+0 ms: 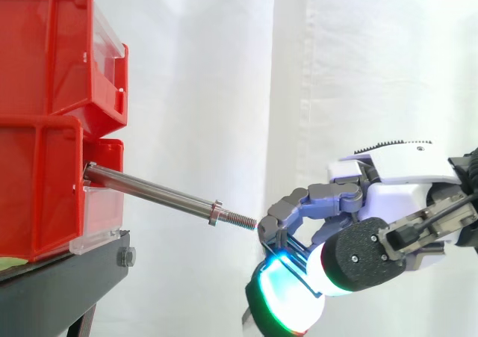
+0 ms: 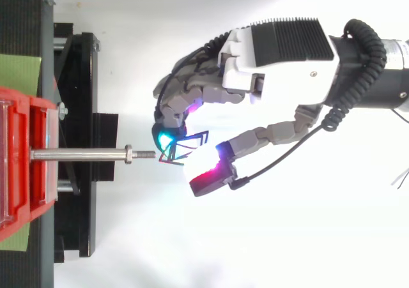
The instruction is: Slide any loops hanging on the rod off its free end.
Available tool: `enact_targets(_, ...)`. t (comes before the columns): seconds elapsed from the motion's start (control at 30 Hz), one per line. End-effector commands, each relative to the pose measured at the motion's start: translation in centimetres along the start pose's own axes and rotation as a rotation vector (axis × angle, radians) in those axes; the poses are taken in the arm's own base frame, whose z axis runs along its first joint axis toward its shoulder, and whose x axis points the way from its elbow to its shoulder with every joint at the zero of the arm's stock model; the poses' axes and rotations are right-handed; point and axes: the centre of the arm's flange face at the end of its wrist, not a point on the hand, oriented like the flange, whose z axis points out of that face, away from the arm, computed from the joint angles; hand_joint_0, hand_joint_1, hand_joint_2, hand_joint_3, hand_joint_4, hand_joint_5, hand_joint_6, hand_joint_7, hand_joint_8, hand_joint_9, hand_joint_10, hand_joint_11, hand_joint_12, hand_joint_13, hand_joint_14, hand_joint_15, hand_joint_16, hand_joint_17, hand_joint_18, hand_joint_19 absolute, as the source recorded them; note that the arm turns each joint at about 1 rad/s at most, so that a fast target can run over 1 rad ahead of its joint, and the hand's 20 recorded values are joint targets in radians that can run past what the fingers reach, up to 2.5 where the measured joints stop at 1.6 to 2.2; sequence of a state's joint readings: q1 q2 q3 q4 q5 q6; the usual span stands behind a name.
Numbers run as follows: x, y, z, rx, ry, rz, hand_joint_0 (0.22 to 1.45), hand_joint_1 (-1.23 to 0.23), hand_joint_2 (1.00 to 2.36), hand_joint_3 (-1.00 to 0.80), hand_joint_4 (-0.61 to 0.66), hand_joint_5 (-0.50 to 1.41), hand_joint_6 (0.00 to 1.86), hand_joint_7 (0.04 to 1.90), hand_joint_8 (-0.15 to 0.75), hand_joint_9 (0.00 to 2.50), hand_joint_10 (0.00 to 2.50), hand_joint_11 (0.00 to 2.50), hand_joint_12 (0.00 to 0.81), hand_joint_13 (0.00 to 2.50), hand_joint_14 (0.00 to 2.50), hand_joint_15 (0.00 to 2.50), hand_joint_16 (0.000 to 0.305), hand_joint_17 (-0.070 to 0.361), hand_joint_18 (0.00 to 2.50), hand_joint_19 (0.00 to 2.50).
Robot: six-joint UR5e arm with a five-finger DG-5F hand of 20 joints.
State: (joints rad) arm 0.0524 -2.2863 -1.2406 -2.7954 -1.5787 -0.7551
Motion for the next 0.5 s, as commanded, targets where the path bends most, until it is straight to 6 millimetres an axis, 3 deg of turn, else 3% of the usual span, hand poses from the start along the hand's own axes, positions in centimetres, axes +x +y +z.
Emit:
enact_targets(0.0, -0.6, 0.8, -0.7, 0.019, 0.019, 0.002, 0.61, -0.69, 1.02, -0.24, 0.12, -0.17, 0.93, 0.97, 0.256, 0.78, 0.02, 0.44, 0.349, 0.57, 0.01, 0.31, 0.045, 0.101, 0.42, 0.34)
enact_targets(0.3, -2.2, 2.7, -2.0, 0.054, 0.028, 0.024, 0.62, -0.66, 1.01, -0.3, 0.12, -0.18, 0.92, 0.96, 0.261, 0.78, 0.02, 0.46, 0.352, 0.58, 0.01, 0.32, 0.046, 0.103, 0.43, 0.34)
enact_targets(0.47, -3.4, 3.7, -3.1, 0.123, 0.015, 0.094, 0.7, -0.77, 1.0, -0.45, 0.03, -0.2, 0.93, 0.86, 0.235, 0.76, 0.02, 0.54, 0.351, 0.6, 0.01, 0.33, 0.047, 0.106, 0.5, 0.34)
